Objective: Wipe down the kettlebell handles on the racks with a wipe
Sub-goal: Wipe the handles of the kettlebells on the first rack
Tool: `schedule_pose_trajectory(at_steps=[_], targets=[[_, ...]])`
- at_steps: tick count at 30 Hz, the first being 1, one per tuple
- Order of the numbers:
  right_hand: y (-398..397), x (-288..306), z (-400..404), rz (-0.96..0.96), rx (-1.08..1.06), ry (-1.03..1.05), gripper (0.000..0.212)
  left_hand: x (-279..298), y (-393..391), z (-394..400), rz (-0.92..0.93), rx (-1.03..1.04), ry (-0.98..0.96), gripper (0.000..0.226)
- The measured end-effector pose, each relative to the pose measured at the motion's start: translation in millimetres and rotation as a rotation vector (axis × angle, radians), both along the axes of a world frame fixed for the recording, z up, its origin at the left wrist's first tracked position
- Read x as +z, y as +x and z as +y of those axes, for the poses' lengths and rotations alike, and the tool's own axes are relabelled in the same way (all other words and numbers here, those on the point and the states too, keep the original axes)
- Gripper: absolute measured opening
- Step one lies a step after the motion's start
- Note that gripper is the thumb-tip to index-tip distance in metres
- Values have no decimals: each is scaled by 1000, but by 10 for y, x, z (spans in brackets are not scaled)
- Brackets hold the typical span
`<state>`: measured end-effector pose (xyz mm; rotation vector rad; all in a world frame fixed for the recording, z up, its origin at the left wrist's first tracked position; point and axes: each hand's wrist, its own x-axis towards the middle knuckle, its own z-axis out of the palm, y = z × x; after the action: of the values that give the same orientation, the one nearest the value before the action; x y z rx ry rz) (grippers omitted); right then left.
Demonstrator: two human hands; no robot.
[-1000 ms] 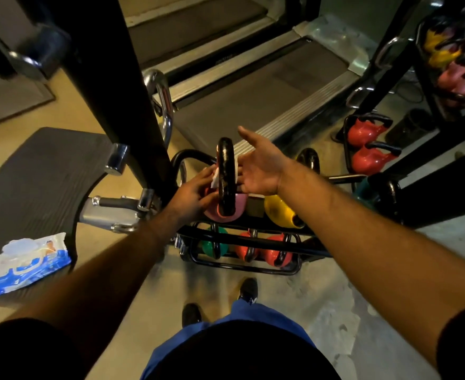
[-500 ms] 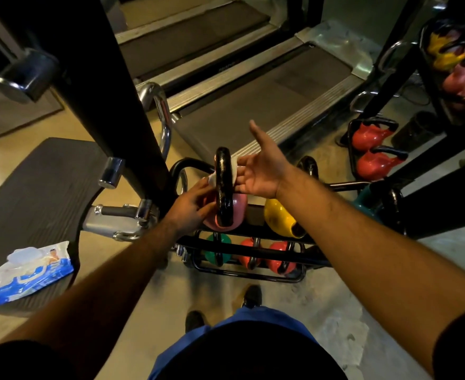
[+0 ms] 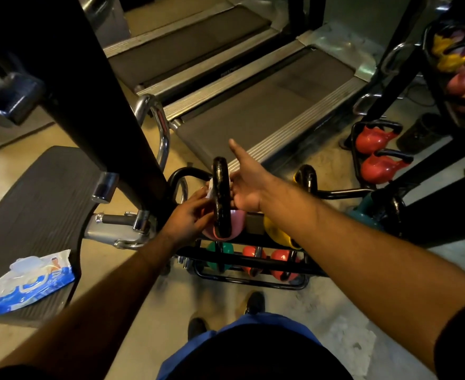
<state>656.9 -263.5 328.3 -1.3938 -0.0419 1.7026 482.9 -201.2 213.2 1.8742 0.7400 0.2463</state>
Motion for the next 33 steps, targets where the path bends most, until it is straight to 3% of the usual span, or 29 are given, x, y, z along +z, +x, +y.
schedule_pose_trajectory(at_steps=[11,16,19,23,29,33], targets=[[-60,-103,-234,16,-150,22,66,112,26,-51,-47,16,45,62],[-125,-92,-194,11,-258,61,51,74,20,-65,-16,25,18,49],[-146,-98,-151,14,-225,104,67,80,16,-60,-20,21,25,48],[-192,-128,-253,-29,-91,124,58,136,30,-92,-55,-1,35,47],[-28,-16,54,39,-259,47,72,50,13,-44,-8,8,27,55],[42,-50,117,105,-206,-2,80,66,17,-70,-28,22,-2,57]])
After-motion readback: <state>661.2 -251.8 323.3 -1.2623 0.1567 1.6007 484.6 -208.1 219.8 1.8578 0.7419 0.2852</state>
